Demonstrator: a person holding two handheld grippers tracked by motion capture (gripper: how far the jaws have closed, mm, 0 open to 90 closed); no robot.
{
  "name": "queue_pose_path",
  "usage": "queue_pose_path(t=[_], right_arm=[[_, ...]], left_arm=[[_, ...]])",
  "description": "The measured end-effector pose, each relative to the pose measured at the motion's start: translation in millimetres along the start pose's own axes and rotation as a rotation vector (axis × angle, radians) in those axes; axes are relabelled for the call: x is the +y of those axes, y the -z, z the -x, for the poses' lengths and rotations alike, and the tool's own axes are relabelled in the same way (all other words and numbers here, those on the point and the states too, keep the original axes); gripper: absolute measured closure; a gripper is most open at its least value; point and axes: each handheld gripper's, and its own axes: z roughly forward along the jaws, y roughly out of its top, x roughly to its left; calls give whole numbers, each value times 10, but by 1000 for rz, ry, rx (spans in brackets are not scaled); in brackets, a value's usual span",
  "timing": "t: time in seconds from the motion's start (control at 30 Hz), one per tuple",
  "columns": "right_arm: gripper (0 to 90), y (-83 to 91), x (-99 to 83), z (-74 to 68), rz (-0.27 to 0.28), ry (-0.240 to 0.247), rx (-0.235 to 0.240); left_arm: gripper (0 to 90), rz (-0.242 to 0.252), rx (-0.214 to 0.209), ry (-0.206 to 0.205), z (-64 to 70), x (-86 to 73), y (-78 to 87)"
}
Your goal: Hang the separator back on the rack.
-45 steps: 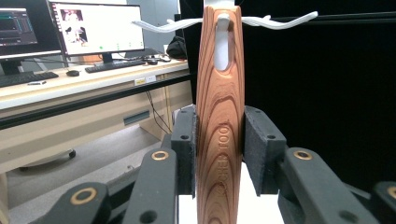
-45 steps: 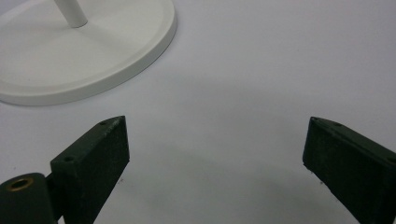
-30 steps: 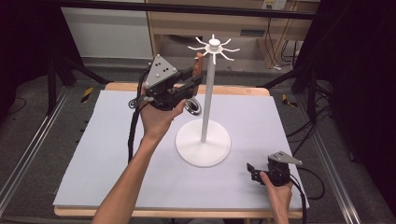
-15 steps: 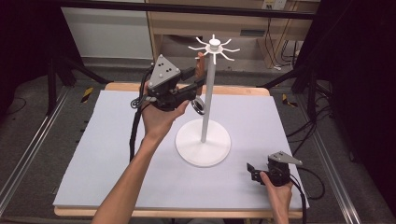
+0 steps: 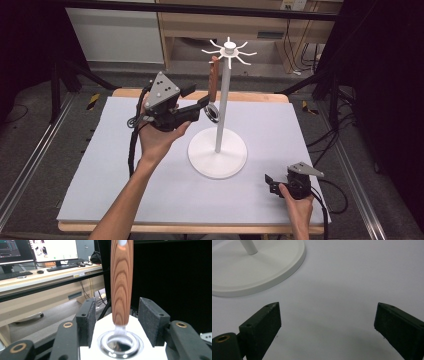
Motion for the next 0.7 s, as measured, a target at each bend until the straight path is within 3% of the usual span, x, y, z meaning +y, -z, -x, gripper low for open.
queue_pose_path(t=[0.7], right_arm=[[77, 15, -3, -5, 3, -2, -11]], left_arm=[[420, -87, 43, 37, -178, -648, 357]])
